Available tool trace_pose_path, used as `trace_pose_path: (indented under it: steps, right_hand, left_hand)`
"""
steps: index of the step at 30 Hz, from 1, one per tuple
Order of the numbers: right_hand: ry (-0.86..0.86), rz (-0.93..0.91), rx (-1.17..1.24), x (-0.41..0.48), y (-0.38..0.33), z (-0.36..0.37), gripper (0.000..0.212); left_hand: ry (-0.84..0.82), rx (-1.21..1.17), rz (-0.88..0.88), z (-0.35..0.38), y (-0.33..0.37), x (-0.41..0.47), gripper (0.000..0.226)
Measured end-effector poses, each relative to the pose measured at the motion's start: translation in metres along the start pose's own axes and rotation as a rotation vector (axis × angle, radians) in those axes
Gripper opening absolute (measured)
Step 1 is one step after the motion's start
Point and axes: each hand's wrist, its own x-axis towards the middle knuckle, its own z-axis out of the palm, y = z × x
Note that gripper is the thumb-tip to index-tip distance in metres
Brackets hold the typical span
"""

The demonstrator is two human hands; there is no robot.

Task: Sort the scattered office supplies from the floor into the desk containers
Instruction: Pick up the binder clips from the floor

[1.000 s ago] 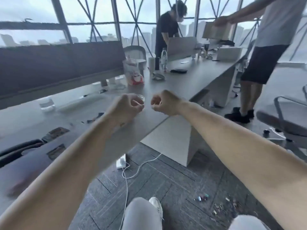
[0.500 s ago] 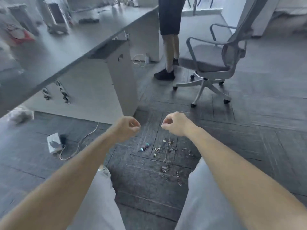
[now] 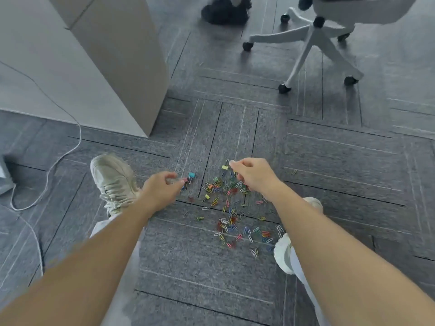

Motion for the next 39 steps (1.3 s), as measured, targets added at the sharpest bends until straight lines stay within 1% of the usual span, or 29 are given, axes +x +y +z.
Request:
trace_pose_path:
  steps: [2, 4, 6, 8, 10, 12, 15, 17, 19, 20, 22, 24, 26, 27, 29, 31, 32, 34, 35, 37, 38, 39]
  right_hand:
    - [-0.015, 0.002, -0.044, 0.049, 0.014, 0.021, 0.034]
    - [-0.069, -0.003, -0.055, 0.093, 0.033, 0.044, 0.026]
    - [-0.151, -0.013, -0.088, 0.130, 0.054, 0.067, 0.034]
    - [-0.174, -0.020, -0.164, 0.159, 0.077, 0.087, 0.040]
    - [-0.126, -0.045, -0.290, 0.185, 0.099, 0.103, 0.040]
    - [-0.062, -0.069, -0.437, 0.203, 0.117, 0.115, 0.041]
    - [0.055, -0.031, -0.605, 0.220, 0.135, 0.130, 0.042]
    - [0.134, -0.007, -0.621, 0.225, 0.140, 0.138, 0.034]
    - [0.185, -0.021, -0.619, 0.229, 0.142, 0.142, 0.026]
    - [0.186, -0.019, -0.622, 0.231, 0.142, 0.143, 0.023]
    - [0.151, 0.002, -0.609, 0.235, 0.140, 0.142, 0.016]
    - [0.102, 0.006, -0.532, 0.238, 0.139, 0.142, 0.017]
    - [0.071, -0.014, -0.355, 0.237, 0.137, 0.140, 0.026]
    - [0.060, -0.001, -0.223, 0.236, 0.135, 0.137, 0.028]
    - [0.005, 0.100, 0.142, 0.232, 0.131, 0.130, 0.024]
    - [-0.117, 0.244, 0.498, 0.228, 0.129, 0.123, 0.025]
    - [-0.169, 0.295, 0.601, 0.226, 0.129, 0.120, 0.028]
    - [-0.237, 0.336, 0.635, 0.224, 0.130, 0.113, 0.030]
    - [-0.266, 0.341, 0.611, 0.224, 0.130, 0.108, 0.031]
    - [-0.363, 0.339, 0.591, 0.225, 0.128, 0.098, 0.041]
    - [-0.424, 0.344, 0.609, 0.225, 0.126, 0.093, 0.043]
    - [-0.482, 0.351, 0.638, 0.226, 0.124, 0.089, 0.041]
  left_hand:
    - [0.067, 0.014, -0.041, 0.020, -0.020, 0.045, 0.056]
    - [0.078, 0.029, -0.065, 0.041, -0.040, 0.086, 0.066]
    - [0.050, 0.053, -0.057, 0.058, -0.062, 0.119, 0.068]
    - [0.019, 0.118, -0.017, 0.074, -0.085, 0.144, 0.062]
    - [-0.002, 0.231, 0.008, 0.087, -0.106, 0.164, 0.063]
    - [0.032, 0.344, -0.014, 0.100, -0.125, 0.178, 0.064]
    - [0.108, 0.386, -0.059, 0.115, -0.143, 0.194, 0.056]
    - [0.151, 0.323, -0.082, 0.122, -0.150, 0.204, 0.045]
    - [0.169, 0.252, -0.109, 0.125, -0.151, 0.212, 0.031]
    - [0.162, 0.238, -0.120, 0.125, -0.150, 0.215, 0.026]
    - [0.127, 0.248, -0.133, 0.124, -0.146, 0.217, 0.026]
    - [0.100, 0.262, -0.114, 0.123, -0.141, 0.216, 0.028]
    - [0.108, 0.239, -0.051, 0.124, -0.138, 0.216, 0.026]
    - [0.120, 0.211, -0.011, 0.123, -0.135, 0.216, 0.025]
    - [0.138, 0.107, 0.054, 0.125, -0.131, 0.218, 0.022]
    - [0.156, -0.040, 0.048, 0.125, -0.123, 0.221, 0.020]
    - [0.157, -0.120, 0.029, 0.125, -0.119, 0.222, 0.021]
    - [0.083, -0.249, -0.010, 0.124, -0.111, 0.226, 0.022]
    - [-0.003, -0.314, -0.032, 0.122, -0.105, 0.228, 0.024]
    - [-0.198, -0.410, -0.068, 0.116, -0.093, 0.235, 0.033]
    - [-0.269, -0.440, -0.083, 0.111, -0.087, 0.239, 0.032]
    - [-0.322, -0.478, -0.102, 0.106, -0.081, 0.242, 0.029]
